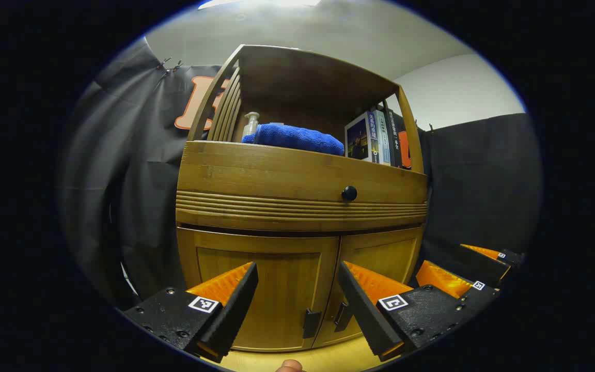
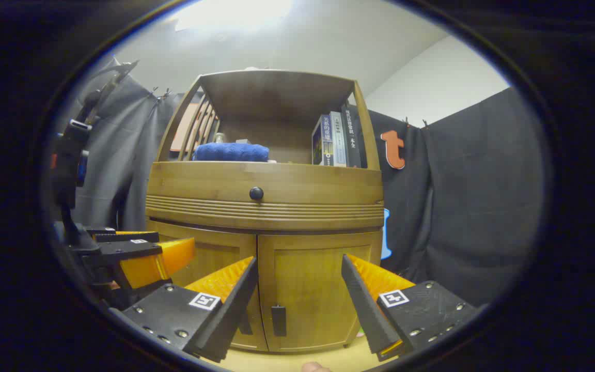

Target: Open the right door of the double-door shoe cabinet with the right hand, and open the left door with the left hand.

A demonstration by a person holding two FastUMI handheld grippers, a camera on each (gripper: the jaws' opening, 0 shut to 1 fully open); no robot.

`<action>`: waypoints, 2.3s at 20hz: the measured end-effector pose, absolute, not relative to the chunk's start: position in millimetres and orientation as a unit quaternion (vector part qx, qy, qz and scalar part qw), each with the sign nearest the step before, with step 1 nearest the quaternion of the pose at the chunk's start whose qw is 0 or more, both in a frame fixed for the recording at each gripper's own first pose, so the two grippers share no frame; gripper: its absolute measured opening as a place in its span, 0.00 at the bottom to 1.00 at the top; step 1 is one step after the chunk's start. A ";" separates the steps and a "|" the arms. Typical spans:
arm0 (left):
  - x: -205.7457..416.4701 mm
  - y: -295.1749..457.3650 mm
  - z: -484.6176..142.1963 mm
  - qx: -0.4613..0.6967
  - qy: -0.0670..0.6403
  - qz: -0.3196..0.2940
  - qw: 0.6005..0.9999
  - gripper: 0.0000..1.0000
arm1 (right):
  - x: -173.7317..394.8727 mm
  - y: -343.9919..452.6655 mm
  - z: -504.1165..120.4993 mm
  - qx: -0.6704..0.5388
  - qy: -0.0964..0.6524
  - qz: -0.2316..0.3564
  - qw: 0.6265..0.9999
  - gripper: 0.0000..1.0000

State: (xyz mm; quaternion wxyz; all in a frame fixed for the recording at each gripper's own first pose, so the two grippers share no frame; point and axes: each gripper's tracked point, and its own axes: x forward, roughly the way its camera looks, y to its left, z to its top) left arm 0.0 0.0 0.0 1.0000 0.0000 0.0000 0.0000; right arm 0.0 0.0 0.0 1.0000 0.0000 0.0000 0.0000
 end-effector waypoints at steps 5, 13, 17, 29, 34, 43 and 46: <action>-1.5 -2.0 0.9 0.002 -0.001 -0.002 1.000 0.96 | -3.1 -5.5 -3.8 0.001 0.006 -0.005 1.000 0.94; -2.7 -2.6 2.6 0.006 -0.002 -0.003 1.000 0.96 | -3.8 -7.5 -9.1 -0.001 0.009 -0.009 1.000 0.96; -2.9 -0.4 2.5 0.004 -0.002 0.003 1.000 0.96 | -2.5 -4.5 -11.4 0.001 0.010 -0.007 1.000 0.94; -19.7 69.1 -5.3 0.012 0.007 0.077 0.997 0.96 | 39.7 30.1 -78.7 0.022 0.076 0.034 0.996 0.96; -23.6 103.9 -9.8 0.017 0.014 0.113 0.993 0.96 | 63.9 43.6 -117.8 0.022 0.120 0.039 0.992 0.94; -20.3 137.4 -18.4 0.020 0.027 0.142 0.989 0.96 | 100.2 48.8 -207.2 0.002 0.209 0.026 0.978 0.69; -18.7 142.2 -18.9 0.022 0.030 0.146 0.989 0.97 | 108.6 42.8 -214.9 0.003 0.212 0.012 0.977 0.48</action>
